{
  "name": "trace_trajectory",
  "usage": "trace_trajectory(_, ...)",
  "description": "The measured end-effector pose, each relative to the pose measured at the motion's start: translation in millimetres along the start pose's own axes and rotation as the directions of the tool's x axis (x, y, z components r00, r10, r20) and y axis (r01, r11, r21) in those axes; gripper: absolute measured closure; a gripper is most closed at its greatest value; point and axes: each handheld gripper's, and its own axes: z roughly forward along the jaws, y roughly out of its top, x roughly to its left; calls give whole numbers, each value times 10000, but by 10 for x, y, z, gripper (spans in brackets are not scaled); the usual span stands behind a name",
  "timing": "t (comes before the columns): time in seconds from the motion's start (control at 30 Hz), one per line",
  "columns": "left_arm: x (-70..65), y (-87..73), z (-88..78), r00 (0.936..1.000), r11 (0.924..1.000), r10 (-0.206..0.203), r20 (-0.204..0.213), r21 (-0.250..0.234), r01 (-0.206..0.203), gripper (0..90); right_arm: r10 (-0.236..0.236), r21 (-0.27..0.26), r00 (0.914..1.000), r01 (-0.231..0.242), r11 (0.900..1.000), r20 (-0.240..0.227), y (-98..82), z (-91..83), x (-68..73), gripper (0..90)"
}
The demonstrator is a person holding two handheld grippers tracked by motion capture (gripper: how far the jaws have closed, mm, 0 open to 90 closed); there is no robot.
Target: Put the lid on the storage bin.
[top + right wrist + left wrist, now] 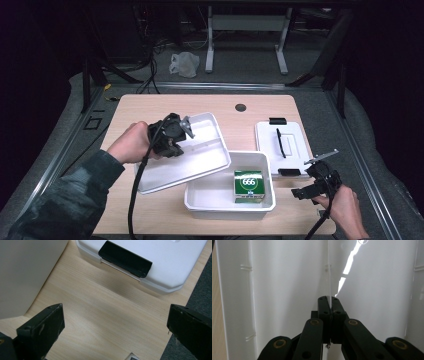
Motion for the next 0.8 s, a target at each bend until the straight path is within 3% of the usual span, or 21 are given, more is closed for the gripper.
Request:
trace_trajectory(0.23,-168,294,148,9957,9964,840,391,34,-842,890,-37,42,10000,37,10000,-23,0,5,5,10)
trace_trajectory(0.43,-330,534,310,9854,9874,1566,674,119,-1577,889,-50,105,10000,51,9999,-34,2,12,11,10)
trace_trajectory(0.8,-472,816,622,9739,9782,2044,984,163,-2070,889,-82,143,10000,82,9999,-13,-2,20,11,11)
